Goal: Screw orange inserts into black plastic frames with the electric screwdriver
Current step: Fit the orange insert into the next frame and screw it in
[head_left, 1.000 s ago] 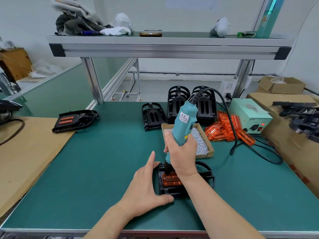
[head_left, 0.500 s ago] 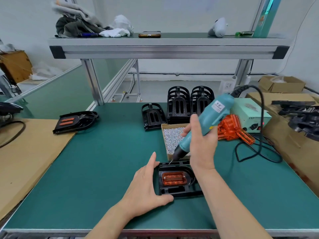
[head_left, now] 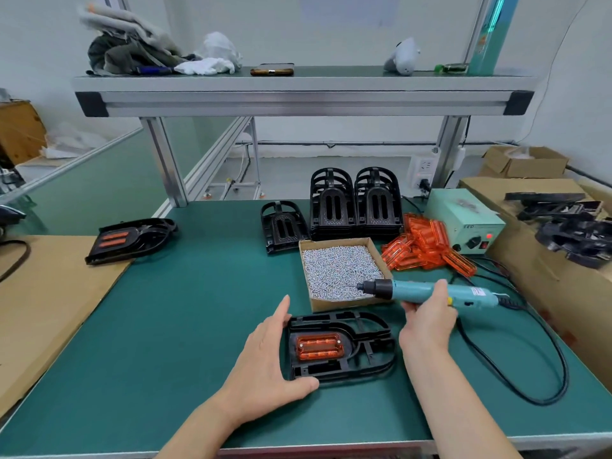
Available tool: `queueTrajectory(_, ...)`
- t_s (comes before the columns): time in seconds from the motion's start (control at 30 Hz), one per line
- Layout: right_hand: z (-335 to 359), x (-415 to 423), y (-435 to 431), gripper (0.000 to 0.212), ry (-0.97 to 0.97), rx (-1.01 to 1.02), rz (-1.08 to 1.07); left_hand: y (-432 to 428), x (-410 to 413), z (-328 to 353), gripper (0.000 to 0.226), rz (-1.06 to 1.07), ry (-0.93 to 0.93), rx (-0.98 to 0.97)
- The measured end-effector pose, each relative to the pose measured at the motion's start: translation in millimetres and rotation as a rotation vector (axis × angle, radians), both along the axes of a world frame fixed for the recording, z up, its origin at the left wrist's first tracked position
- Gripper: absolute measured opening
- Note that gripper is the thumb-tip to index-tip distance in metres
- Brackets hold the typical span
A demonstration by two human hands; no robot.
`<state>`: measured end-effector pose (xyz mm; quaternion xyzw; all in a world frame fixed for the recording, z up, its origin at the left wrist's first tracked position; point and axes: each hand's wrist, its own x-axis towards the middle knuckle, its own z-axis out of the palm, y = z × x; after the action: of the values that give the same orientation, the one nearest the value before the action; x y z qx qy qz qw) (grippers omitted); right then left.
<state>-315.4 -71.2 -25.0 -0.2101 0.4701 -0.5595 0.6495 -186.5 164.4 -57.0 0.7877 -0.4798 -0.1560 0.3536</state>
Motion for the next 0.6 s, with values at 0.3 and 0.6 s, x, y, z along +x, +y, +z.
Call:
queueTrajectory(0.3,-12,0,14,0.033,0.015,-0.002,0.054,3,-2,-3,0.059,-0.104,-0.168,-0.089)
queueTrajectory(0.6,-16,-3,14,0.025,0.024,-0.043,0.073,-10,-15,5,0.036,-0.217,-0.683,-0.204)
